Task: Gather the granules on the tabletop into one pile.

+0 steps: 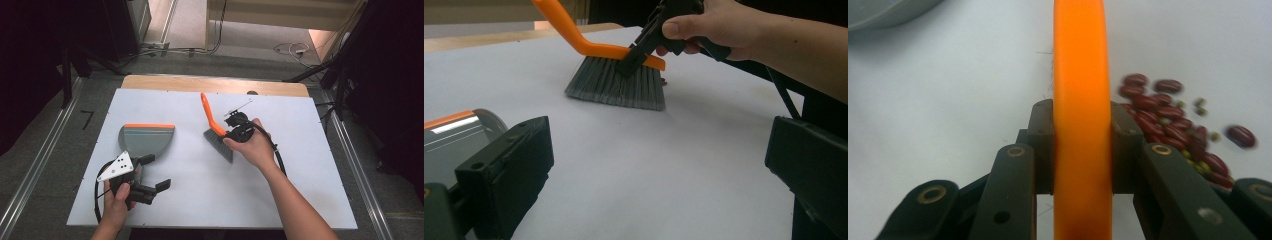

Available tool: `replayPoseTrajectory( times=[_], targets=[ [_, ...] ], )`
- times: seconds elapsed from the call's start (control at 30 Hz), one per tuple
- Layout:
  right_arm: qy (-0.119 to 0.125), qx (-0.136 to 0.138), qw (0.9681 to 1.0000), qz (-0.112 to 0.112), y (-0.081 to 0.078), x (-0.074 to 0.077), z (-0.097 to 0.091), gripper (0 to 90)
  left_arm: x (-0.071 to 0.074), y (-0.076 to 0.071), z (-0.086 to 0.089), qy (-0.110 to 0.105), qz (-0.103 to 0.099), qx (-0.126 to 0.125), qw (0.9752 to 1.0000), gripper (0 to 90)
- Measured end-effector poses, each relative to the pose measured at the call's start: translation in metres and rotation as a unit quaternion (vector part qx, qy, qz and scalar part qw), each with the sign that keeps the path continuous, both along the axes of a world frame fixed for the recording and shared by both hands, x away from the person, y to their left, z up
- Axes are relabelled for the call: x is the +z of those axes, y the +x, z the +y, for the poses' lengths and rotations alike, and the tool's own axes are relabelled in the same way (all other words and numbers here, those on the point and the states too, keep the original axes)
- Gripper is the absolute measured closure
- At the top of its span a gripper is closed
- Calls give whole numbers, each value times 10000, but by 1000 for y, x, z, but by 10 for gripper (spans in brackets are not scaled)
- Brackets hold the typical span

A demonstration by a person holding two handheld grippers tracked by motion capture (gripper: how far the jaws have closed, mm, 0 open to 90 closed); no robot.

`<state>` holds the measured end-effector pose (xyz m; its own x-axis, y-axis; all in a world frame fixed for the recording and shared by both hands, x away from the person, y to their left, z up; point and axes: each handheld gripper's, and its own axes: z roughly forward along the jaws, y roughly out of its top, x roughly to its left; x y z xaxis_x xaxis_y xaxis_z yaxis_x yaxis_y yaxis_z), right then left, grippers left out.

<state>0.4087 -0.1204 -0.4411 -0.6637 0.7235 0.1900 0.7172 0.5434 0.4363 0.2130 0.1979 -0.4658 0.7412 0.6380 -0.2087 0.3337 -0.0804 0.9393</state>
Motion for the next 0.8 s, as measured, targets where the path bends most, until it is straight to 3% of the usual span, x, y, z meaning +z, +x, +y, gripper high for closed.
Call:
replayPoseTrajectory(
  times=[0.2, 0.3, 0.4, 0.57, 0.67, 0.8],
  targets=[
    [-149, -226, 9996, -64, 5, 3, -23, 684, 0, 1, -1, 19, 1, -5, 10000, 2],
    [-5, -73, 9999, -91, 4, 8, -32, 685, 0, 1, -3, 31, 9, -14, 10000, 2],
    [153, -152, 9994, -258, 1, 18, -44, 684, -1, 1, -3, 35, 25, -6, 10000, 2],
    [21, -507, 9972, -558, 6, 30, -75, 684, -1, 1, -3, 32, 19, -4, 10000, 2],
    [-254, -765, 9938, -770, 9, 33, -90, 684, -1, 1, -3, 48, 27, -5, 10000, 2],
    [-982, -772, 9865, -1061, 10, 22, -92, 684, -1, 2, -4, 44, 20, -26, 10000, 2]
  ],
)
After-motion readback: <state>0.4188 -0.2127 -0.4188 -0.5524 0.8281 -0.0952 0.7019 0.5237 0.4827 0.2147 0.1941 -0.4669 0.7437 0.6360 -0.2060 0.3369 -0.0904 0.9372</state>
